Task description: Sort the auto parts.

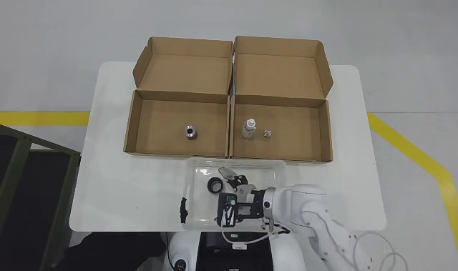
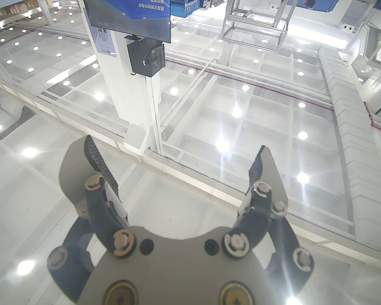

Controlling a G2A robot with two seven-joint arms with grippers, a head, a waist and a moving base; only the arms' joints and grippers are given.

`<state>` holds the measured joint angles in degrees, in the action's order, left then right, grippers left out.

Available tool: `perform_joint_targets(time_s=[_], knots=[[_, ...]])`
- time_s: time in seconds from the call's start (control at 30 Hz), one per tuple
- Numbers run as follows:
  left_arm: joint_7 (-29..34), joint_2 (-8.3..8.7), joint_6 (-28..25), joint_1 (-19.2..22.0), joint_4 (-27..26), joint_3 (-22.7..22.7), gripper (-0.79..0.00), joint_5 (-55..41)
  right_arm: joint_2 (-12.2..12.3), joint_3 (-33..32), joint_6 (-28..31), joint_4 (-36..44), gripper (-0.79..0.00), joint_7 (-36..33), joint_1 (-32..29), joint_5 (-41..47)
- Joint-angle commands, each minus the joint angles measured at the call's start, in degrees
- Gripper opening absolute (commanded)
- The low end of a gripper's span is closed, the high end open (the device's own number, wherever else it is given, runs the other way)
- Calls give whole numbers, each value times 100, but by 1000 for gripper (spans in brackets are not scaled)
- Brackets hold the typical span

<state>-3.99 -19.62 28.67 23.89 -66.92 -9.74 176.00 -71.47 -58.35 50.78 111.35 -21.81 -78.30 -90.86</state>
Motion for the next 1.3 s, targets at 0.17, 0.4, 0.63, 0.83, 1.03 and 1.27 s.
perform_joint_targets(time_s=[0.17, 0.4, 0.63, 0.83, 1.03, 1.27], knots=[[0, 0, 0, 0, 0, 0, 0, 0, 35, 32, -40, -223, 0, 125, 76, -62], [0, 0, 0, 0, 0, 0, 0, 0, 19, 198, -228, -560, 0, 82, 281, -13], [0, 0, 0, 0, 0, 0, 0, 0, -20, 407, -453, -912, -105, -23, 531, 34], [0, 0, 0, 0, 0, 0, 0, 0, -49, 533, -564, -1107, -154, -115, 711, 145], [0, 0, 0, 0, 0, 0, 0, 0, -58, 615, -578, -1075, -179, -333, 819, 223], [0, 0, 0, 0, 0, 0, 0, 0, -66, 678, -646, -1037, -280, -615, 917, 346]])
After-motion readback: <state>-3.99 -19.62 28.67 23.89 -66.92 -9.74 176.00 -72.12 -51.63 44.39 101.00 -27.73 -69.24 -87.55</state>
